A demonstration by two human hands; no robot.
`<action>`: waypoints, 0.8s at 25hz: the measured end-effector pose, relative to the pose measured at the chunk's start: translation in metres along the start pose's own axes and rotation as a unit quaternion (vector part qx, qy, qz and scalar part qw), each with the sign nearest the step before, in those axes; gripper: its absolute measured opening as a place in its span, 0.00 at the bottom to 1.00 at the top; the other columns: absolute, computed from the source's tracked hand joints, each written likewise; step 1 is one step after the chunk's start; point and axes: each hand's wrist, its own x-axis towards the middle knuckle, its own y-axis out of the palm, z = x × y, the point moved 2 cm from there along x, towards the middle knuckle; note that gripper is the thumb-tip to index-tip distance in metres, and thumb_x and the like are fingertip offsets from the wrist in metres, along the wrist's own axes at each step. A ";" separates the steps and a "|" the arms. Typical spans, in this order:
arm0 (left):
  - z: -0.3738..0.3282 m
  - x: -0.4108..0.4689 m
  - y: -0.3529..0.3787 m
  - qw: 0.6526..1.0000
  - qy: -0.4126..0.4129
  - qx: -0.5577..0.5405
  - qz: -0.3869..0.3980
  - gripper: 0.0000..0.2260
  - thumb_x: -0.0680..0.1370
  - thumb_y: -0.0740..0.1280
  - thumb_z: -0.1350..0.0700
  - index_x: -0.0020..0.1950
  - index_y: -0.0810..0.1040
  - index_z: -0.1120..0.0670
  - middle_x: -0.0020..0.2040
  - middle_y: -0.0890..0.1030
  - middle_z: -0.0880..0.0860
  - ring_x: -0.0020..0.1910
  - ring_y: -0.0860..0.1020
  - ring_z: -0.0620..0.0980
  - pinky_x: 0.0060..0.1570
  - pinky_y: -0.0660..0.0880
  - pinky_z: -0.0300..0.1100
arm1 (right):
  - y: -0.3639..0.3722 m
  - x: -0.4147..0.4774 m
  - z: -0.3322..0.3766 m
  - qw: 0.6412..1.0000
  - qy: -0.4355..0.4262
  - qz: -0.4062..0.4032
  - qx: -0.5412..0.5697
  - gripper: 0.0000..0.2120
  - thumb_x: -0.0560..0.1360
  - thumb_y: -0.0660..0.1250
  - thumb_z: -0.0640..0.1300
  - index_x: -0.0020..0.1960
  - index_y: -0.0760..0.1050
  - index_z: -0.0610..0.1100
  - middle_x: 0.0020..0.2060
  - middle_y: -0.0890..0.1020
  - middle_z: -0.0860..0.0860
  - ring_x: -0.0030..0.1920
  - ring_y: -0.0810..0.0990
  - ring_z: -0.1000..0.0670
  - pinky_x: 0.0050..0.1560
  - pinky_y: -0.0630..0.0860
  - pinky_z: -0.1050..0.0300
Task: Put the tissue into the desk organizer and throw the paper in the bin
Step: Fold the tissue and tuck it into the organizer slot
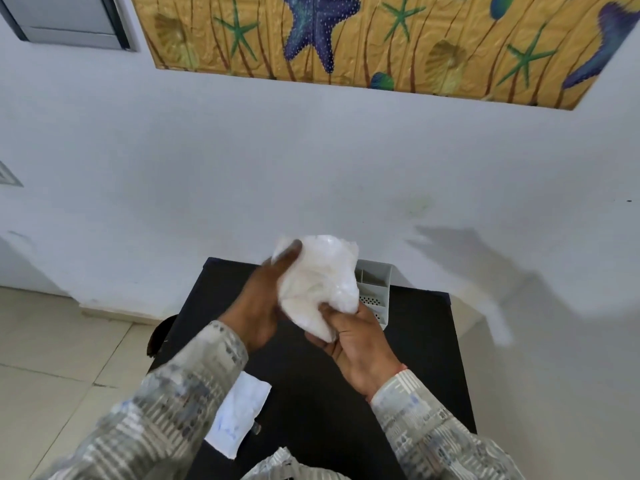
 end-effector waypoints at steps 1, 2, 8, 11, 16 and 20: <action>0.012 -0.008 0.001 0.998 -0.013 0.060 0.026 0.19 0.79 0.75 0.48 0.64 0.84 0.59 0.57 0.88 0.61 0.57 0.87 0.62 0.62 0.81 0.65 | 0.002 0.002 -0.002 0.999 -0.017 -0.011 -0.045 0.12 0.81 0.68 0.33 0.55 0.86 0.47 0.50 0.91 0.46 0.50 0.90 0.45 0.45 0.87 0.50; 0.021 -0.015 0.002 0.992 -0.002 0.124 0.031 0.15 0.78 0.76 0.52 0.61 0.85 0.58 0.55 0.89 0.61 0.56 0.88 0.61 0.61 0.82 0.67 | 0.003 0.003 -0.003 0.994 -0.039 -0.025 -0.103 0.12 0.80 0.68 0.33 0.54 0.86 0.47 0.49 0.91 0.46 0.50 0.90 0.46 0.45 0.87 0.51; 0.024 -0.009 -0.025 0.984 0.045 0.171 -0.025 0.13 0.75 0.77 0.67 0.58 0.85 0.58 0.52 0.90 0.56 0.53 0.89 0.55 0.52 0.86 0.52 | -0.003 0.019 0.021 0.984 -0.039 -0.030 -0.171 0.11 0.74 0.77 0.39 0.56 0.85 0.44 0.50 0.91 0.46 0.51 0.90 0.44 0.51 0.87 0.47; 0.024 -0.011 -0.034 0.971 0.014 0.230 0.057 0.14 0.77 0.73 0.70 0.59 0.85 0.56 0.52 0.90 0.54 0.54 0.88 0.53 0.49 0.85 0.46 | 0.006 0.035 0.036 0.983 -0.030 -0.020 -0.179 0.11 0.76 0.76 0.38 0.59 0.85 0.43 0.52 0.90 0.46 0.55 0.89 0.43 0.57 0.86 0.44; 0.035 -0.009 -0.050 0.981 -0.024 0.181 0.073 0.20 0.76 0.76 0.66 0.66 0.82 0.54 0.60 0.88 0.56 0.61 0.86 0.57 0.60 0.83 0.60 | 0.019 0.043 0.054 0.971 -0.162 -0.089 -0.154 0.11 0.80 0.72 0.36 0.61 0.85 0.45 0.55 0.90 0.50 0.56 0.88 0.53 0.60 0.83 0.57; 0.032 -0.005 -0.061 0.997 -0.003 0.060 0.048 0.18 0.78 0.73 0.68 0.67 0.82 0.57 0.61 0.87 0.61 0.60 0.86 0.61 0.61 0.82 0.64 | 0.005 0.020 0.020 0.998 0.014 -0.038 0.055 0.18 0.81 0.68 0.57 0.63 0.83 0.45 0.60 0.88 0.42 0.60 0.87 0.42 0.64 0.79 0.34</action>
